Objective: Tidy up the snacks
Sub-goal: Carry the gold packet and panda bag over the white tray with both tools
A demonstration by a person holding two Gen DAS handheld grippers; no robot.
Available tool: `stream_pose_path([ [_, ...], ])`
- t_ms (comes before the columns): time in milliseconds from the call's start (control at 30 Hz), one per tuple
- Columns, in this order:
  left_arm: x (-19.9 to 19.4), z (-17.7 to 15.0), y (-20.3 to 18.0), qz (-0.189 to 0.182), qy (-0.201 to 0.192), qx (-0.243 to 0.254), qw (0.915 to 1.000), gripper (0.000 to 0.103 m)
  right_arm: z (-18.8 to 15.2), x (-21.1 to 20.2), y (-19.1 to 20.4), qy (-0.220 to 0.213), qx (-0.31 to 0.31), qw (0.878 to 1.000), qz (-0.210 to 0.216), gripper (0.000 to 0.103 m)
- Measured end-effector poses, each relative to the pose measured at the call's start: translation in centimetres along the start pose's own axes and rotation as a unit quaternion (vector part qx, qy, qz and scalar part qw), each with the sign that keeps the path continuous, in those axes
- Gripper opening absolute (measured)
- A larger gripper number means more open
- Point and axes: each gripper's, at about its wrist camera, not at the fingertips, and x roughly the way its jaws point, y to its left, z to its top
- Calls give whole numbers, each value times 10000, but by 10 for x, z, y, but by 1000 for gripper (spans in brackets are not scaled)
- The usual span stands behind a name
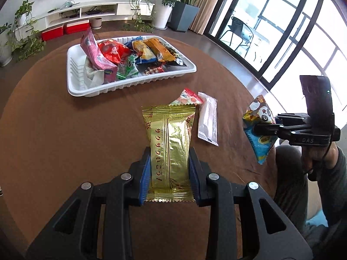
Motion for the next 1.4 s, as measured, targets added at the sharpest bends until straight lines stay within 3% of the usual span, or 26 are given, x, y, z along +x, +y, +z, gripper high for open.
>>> stream_pose_path([
  [333, -28, 65, 30, 261, -495, -142, 9983, 29, 63, -36, -29, -757, 533, 9957, -79, 29],
  [567, -20, 120, 39, 358, -617, -257, 9971, 29, 143, -41, -3, -1121, 212, 9932, 246, 29],
  [867, 48, 164, 42, 710, -346, -248, 9966, 29, 226, 32, 9, -746, 304, 9951, 570, 29],
  [1200, 112, 170, 56, 1067, -45, -92, 9942, 29, 255, 104, 4, -271, 267, 9991, 212, 29],
  [1400, 127, 167, 57, 1143, 27, 9, 9934, 30, 255, 133, 15, -65, 0, 10000, -23, 29],
])
